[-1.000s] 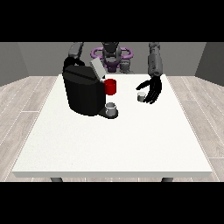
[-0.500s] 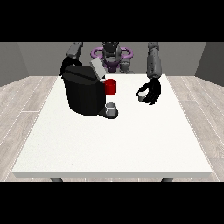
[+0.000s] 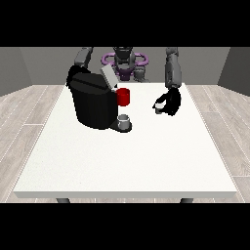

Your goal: Insert the coffee pod into the coffee machine and close the lid

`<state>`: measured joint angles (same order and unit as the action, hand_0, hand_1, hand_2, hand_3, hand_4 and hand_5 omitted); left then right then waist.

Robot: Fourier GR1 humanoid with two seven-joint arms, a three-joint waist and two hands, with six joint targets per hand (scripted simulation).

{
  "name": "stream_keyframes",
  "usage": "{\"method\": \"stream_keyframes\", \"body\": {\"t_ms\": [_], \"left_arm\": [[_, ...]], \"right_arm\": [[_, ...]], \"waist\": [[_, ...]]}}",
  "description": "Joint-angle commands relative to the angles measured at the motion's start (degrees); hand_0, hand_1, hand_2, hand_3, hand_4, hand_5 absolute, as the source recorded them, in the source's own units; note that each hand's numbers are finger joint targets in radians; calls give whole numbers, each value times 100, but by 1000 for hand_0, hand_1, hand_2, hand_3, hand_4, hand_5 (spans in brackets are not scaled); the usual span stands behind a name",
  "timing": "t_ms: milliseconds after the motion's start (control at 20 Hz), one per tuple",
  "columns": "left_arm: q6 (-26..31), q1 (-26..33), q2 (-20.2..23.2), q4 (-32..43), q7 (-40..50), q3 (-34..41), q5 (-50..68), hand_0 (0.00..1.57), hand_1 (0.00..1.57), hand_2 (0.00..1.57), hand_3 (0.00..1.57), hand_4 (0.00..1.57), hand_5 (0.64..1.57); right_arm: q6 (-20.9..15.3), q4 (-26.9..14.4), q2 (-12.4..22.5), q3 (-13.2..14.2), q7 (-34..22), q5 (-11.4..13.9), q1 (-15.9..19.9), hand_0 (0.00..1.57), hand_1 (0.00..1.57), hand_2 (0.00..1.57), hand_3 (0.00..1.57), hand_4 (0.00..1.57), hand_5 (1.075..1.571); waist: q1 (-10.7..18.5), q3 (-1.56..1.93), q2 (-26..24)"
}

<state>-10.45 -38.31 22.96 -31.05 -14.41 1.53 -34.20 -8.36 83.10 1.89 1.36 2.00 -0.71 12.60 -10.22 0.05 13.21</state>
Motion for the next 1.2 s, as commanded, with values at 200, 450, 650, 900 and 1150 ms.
{"method": "stream_keyframes", "body": {"t_ms": [200,450,650,900,1150], "left_arm": [[551,-472,-38,-298,-322,-39,30,1450,1450,1452,1388,623,1571],[1158,-726,-36,-473,-150,-132,20,1289,1289,1362,1337,557,1571],[1578,-1190,92,-581,104,-61,57,1256,1256,1331,1292,545,1571],[1703,-1536,376,-593,72,148,73,1256,1256,1331,1292,545,1571],[1832,-1581,69,-717,265,134,81,1253,1253,1328,1281,537,1571]], "right_arm": [[2,-536,48,343,95,-208,160,0,0,0,0,442,1571],[-156,-778,-141,56,203,95,-99,0,0,0,0,490,1571],[52,-897,35,207,154,-110,133,0,0,0,0,443,1571],[139,-871,28,241,393,-191,245,0,0,0,0,497,1571],[168,-862,-34,148,212,-210,150,0,0,0,0,495,1571]], "waist": [[205,-4,-225],[286,-4,-659],[180,-3,-659],[22,-3,-389],[-51,-4,-669]]}}
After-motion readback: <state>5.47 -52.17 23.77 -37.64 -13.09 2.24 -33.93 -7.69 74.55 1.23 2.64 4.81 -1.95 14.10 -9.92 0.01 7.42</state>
